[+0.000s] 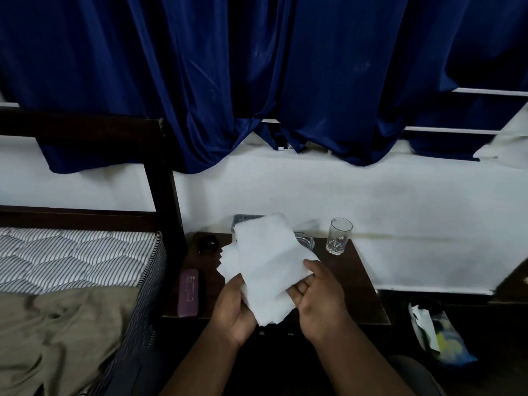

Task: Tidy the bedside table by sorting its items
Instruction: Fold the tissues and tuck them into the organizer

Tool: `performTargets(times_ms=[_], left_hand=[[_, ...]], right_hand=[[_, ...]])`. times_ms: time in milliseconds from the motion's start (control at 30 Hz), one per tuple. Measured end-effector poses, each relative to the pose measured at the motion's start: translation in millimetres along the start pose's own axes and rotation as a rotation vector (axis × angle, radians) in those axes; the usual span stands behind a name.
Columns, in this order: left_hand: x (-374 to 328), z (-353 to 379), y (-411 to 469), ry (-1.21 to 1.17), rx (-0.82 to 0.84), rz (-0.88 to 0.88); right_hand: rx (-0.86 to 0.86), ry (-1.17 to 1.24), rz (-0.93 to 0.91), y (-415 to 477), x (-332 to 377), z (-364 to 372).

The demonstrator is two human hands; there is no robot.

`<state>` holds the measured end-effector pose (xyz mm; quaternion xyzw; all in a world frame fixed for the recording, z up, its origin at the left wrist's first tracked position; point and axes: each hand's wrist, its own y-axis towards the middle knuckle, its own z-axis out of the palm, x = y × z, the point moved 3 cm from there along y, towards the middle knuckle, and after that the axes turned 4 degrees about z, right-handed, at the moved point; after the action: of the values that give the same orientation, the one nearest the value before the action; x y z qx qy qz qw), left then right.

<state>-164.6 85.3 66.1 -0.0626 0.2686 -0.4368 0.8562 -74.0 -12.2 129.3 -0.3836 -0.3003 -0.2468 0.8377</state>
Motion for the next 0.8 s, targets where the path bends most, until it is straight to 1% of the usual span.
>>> performTargets(times_ms=[100, 233, 300, 367, 467, 533, 567, 600, 633, 733, 767, 800], left_hand=[[0.1, -5.8, 5.6, -0.02, 0.062, -0.046], [-2.1, -2.5, 4.7, -0.008, 0.175, -0.066], [-0.6, -1.9, 3.5, -0.019, 0.23, -0.061], [1.4, 1.2, 0.8, -0.03, 0.275, -0.076], [4.2, 5.7, -4.3, -0.029, 0.259, -0.11], [3.8, 4.3, -6.1, -0.019, 0.245, -0.132], [2.5, 2.3, -5.6, -0.018, 0.247, -0.144], [0.7, 0.5, -5.7, -0.027, 0.251, -0.167], [-0.8, 0.3, -7.4, -0.044, 0.271, -0.18], [-5.4, 7.6, -21.8, -0.084, 0.343, -0.178], [-5.1, 8.8, -25.3, -0.099, 0.348, -0.189], [-4.4, 12.8, -30.9, -0.069, 0.36, -0.208]], right_hand=[[-0.101, -0.142, -0.082, 3.8, -2.5, -9.2], [-0.174, -0.327, -0.212, 3.5, -1.8, -15.8], [-0.201, -0.365, -0.249, 3.2, -0.6, -17.9], [-0.22, -0.395, -0.243, 3.4, 0.9, -20.1], [-0.317, -0.461, -0.263, 4.8, -0.2, -29.4], [-0.43, -0.494, -0.306, 2.2, 1.7, -39.7], [-0.455, -0.468, -0.309, 3.4, 4.2, -47.2], [-0.42, -0.409, -0.266, 4.2, 8.8, -54.4], [-0.34, -0.344, -0.16, 7.8, 11.3, -61.3], [0.011, -0.186, 0.284, 15.8, 7.0, -76.5], [0.115, -0.11, 0.373, 14.5, 3.1, -77.7], [0.18, -0.047, 0.431, 13.1, -1.5, -78.3]])
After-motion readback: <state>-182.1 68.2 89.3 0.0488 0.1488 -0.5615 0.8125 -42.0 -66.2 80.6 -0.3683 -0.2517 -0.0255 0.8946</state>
